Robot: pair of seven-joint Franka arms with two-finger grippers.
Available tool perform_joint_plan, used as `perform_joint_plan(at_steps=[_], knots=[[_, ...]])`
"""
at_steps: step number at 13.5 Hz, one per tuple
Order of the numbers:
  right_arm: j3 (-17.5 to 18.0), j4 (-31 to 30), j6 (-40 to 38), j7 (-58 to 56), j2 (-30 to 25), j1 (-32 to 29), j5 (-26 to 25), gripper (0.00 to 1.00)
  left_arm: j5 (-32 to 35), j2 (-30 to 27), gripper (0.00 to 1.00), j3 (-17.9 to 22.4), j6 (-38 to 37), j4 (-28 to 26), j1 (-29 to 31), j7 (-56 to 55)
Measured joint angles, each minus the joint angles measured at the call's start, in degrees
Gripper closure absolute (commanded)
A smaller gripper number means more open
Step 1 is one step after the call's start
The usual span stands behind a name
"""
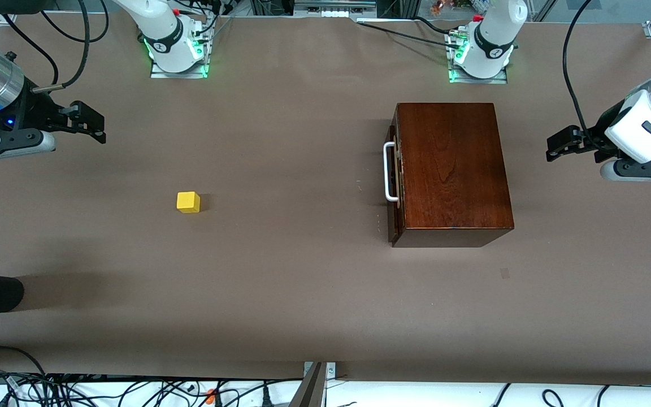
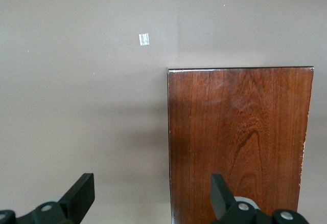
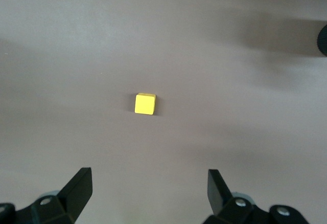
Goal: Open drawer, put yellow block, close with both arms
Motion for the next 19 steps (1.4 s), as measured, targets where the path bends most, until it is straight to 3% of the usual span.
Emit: perform_joint_plan(at_steps=[13, 19], knots=[[0.16, 0.0, 0.0, 0.0, 0.0, 0.03, 0.03, 0.0, 0.0, 1.65, 0.0, -0.35, -1.79, -0.04, -2.31, 0.0], [0.2, 0.0, -0.15, 0.0, 0.0, 0.05, 0.05, 0.0, -0.94, 3.22, 0.0, -0.84, -3.45, -0.04, -14.49, -3.77]])
